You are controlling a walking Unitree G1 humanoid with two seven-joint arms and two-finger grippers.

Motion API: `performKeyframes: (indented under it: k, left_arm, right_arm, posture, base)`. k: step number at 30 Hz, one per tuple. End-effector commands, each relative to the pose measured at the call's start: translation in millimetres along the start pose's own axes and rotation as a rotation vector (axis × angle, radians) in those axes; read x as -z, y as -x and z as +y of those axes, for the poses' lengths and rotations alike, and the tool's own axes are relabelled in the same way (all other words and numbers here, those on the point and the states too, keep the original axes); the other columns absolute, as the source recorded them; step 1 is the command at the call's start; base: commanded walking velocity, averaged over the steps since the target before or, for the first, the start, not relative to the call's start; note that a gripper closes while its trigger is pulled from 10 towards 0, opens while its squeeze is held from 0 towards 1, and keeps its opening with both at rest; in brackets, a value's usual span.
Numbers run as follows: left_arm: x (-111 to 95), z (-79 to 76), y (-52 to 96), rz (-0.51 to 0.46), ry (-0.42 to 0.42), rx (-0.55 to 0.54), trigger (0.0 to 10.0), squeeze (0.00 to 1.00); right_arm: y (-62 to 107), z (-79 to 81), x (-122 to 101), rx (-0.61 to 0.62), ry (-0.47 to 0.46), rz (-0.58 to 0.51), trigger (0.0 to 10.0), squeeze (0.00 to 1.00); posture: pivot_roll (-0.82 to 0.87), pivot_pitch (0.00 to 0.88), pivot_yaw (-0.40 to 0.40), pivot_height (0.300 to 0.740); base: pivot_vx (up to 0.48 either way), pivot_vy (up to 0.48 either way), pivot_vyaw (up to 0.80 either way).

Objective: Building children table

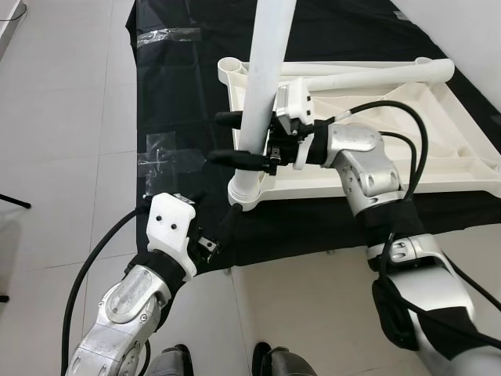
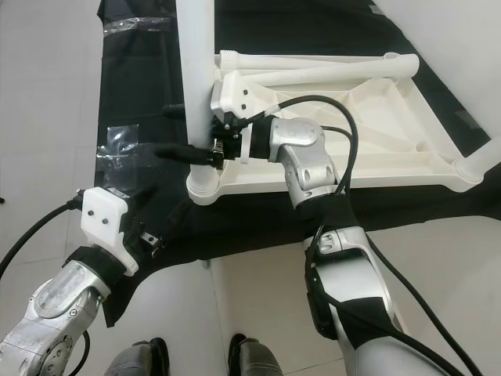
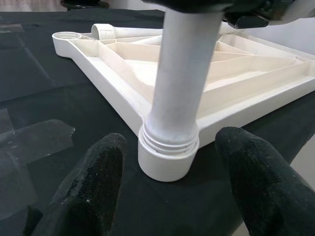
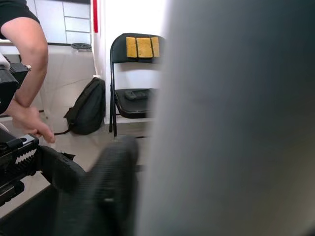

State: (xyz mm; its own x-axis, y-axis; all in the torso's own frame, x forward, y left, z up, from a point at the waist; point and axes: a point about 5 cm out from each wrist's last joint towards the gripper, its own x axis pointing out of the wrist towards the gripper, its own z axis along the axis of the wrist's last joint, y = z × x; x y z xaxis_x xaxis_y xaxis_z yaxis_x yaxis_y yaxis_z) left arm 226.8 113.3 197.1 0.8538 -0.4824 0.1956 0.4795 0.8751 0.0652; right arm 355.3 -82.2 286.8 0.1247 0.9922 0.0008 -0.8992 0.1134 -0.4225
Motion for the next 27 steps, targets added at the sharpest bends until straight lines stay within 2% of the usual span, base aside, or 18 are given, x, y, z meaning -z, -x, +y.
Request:
performKeyframes:
  k: [1,4,6,7,9,10,11,13,14,15,16,17,18,20,22,25,26,27]
  left_arm:
    - [1,-1.7,3.0,0.009,-0.001,0.008,10.0,0.0]
    - [1,-1.6,3.3,0.014,-0.004,0.009,10.0,0.0]
    - [2,-1.6,4.1,0.017,-0.006,0.009,10.0,0.0]
    - [2,-1.4,5.5,0.02,-0.008,0.007,10.0,0.0]
    - [2,-1.4,5.5,0.02,-0.008,0.007,10.0,0.0]
    - [1,-1.4,8.6,0.024,-0.01,0.006,10.0,0.0]
    - [0,-2.6,13.1,0.029,-0.009,0.009,10.0,0.0]
    - [0,-2.6,13.1,0.029,-0.009,0.009,10.0,0.0]
    - [-1,-4.7,16.9,0.035,-0.007,0.016,10.0,0.0]
    - [-1,-4.7,16.9,0.035,-0.007,0.016,10.0,0.0]
    - [-2,-6.7,20.2,0.041,-0.002,0.023,10.0,0.0]
    - [0,-8.5,25.7,0.058,0.002,0.026,10.0,0.0]
    - [1,-8.8,29.8,0.07,0.007,0.023,10.0,0.0]
    - [1,-8.8,29.8,0.07,0.007,0.023,10.0,0.0]
    - [3,-8.0,33.5,0.085,0.004,0.016,10.0,0.0]
    - [6,-3.6,37.5,0.096,0.0,-0.034,10.0,0.0]
    - [6,-3.6,37.5,0.096,0.0,-0.034,10.0,0.0]
    - [7,-2.8,37.8,0.095,0.002,-0.045,10.0,0.0]
  right_arm:
    - [-4.1,7.7,8,-0.086,-0.013,0.008,0.0,0.0]
    - [2.8,11.8,19,-0.045,-0.021,0.031,0.0,0.0]
    - [10.0,13.8,32,0.06,-0.035,0.06,0.0,0.0]
    - [12.6,15.9,41,0.163,-0.071,0.077,0.0,0.0]
    - [12.6,15.9,41,0.163,-0.071,0.077,0.0,0.0]
    - [13.9,23.8,55,0.308,-0.127,0.115,0.0,0.0]
    - [17.2,34.2,75,0.599,-0.194,0.207,0.0,0.0]
    - [17.2,34.2,75,0.599,-0.194,0.207,0.0,0.0]
    - [27.4,48.4,92,0.845,-0.262,0.313,0.0,0.0]
    - [27.4,48.4,92,0.845,-0.262,0.313,0.0,0.0]
    - [32.1,68.4,102,0.936,-0.316,0.384,0.0,0.0]
    - [28.0,81.2,103,0.937,-0.347,0.396,0.0,0.0]
    - [21.2,86.3,101,0.893,-0.353,0.378,0.0,0.0]
    - [21.2,86.3,101,0.893,-0.353,0.378,0.0,0.0]
    - [13.5,85.4,97,0.856,-0.342,0.357,0.0,0.0]
    - [5.6,70.7,92,0.857,-0.312,0.332,0.0,0.0]
    - [5.6,70.7,92,0.857,-0.312,0.332,0.0,0.0]
    - [5.2,68.0,90,0.867,-0.308,0.336,10.0,0.0]
  posture:
    - [0.15,0.268,-0.098,0.74]
    - [0.14,0.27,-0.094,0.74]
    - [0.14,0.271,-0.094,0.74]
    - [0.14,0.274,-0.094,0.74]
    - [0.14,0.274,-0.094,0.74]
    - [0.14,0.279,-0.093,0.74]
    - [0.13,0.284,-0.086,0.74]
    - [0.13,0.284,-0.086,0.74]
    - [0.13,0.284,-0.086,0.74]
    - [0.13,0.284,-0.086,0.74]
    - [0.14,0.288,-0.078,0.74]
    - [0.13,0.276,-0.072,0.74]
    - [0.14,0.278,-0.073,0.74]
    - [0.14,0.278,-0.073,0.74]
    - [0.14,0.278,-0.076,0.74]
    - [0.15,0.274,-0.082,0.74]
    - [0.15,0.274,-0.082,0.74]
    - [0.16,0.275,-0.082,0.74]
  base:
    - [0.0,0.0,0.0]
    - [0.0,0.0,0.0]
    - [0.0,0.0,0.0]
    - [0.0,0.0,0.0]
    - [0.0,0.0,0.0]
    - [0.0,0.0,0.0]
    - [0.0,0.0,0.0]
    - [0.0,0.0,0.0]
    - [0.0,0.0,0.0]
    - [0.0,0.0,0.0]
    - [0.0,0.0,0.0]
    - [0.0,0.0,0.0]
    - [0.0,0.0,0.0]
    - [0.0,0.0,0.0]
    - [0.0,0.0,0.0]
    - [0.0,0.0,0.0]
    - [0.0,0.0,0.0]
    - [0.0,0.0,0.0]
